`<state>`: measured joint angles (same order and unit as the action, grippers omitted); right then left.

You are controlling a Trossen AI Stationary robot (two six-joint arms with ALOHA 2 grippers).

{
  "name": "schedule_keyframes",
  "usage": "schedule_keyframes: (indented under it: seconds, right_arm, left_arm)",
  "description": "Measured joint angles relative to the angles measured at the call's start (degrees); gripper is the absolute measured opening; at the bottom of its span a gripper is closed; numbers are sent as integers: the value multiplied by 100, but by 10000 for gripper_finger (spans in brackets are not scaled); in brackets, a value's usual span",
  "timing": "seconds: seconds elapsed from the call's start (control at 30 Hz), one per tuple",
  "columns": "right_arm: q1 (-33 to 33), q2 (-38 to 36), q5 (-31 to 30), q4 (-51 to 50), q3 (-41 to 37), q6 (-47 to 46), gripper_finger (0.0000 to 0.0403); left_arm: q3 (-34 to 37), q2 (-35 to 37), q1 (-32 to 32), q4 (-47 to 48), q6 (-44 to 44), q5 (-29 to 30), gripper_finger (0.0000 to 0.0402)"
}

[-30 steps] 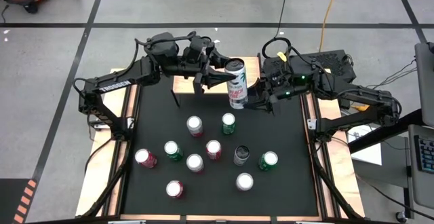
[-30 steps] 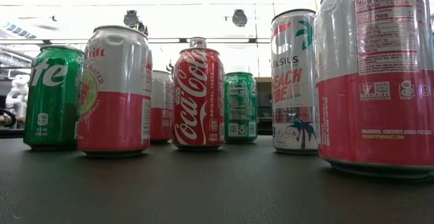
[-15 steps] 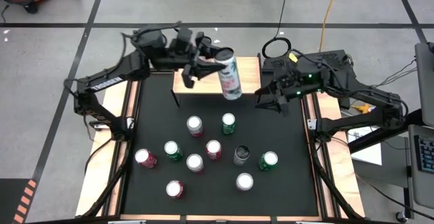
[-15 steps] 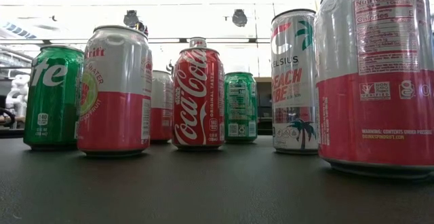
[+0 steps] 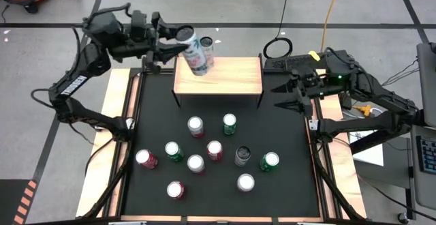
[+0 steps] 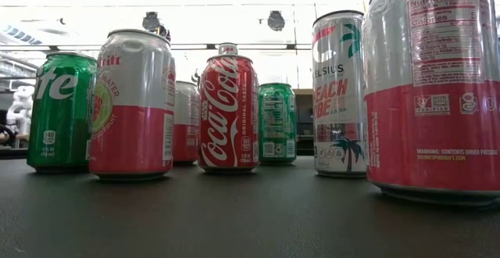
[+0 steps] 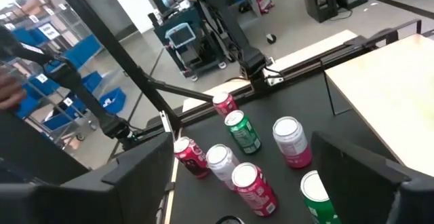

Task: Place canned beverage on shelf
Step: Put the top white pink soda can aligned with the other white pink soda can on the shelf

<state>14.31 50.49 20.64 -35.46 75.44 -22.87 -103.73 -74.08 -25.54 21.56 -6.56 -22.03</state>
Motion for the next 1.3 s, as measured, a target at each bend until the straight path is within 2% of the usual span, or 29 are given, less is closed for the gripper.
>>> schedule_keyframes:
  seconds: [0.13, 0.33, 0.63, 0.8, 1.0, 1.3]
  right_arm:
    - [-2, -64, 25, -2, 0, -88, 327]
    - [-14, -31, 38, 15, 2, -358, 327]
    - [-105, 183, 39, 54, 4, -474, 327]
    - [-107, 317, 42, 99, 4, -513, 327]
    - [-107, 509, 44, 135, 4, -364, 327]
    - [-107, 843, 60, 812, 4, -275, 327]
  left_arm:
    - [61, -9, -176, 847, 97, 1, 247]
    - [994, 89, -193, 742, 100, -49, 247]
    - [3073, 79, -488, -1847, 106, -147, 247]
    - [3774, 87, -801, -2768, 189, -235, 247]
    - [4050, 63, -998, -2774, 257, -304, 247]
    - [4062, 58, -961, -2725, 493, -170, 247]
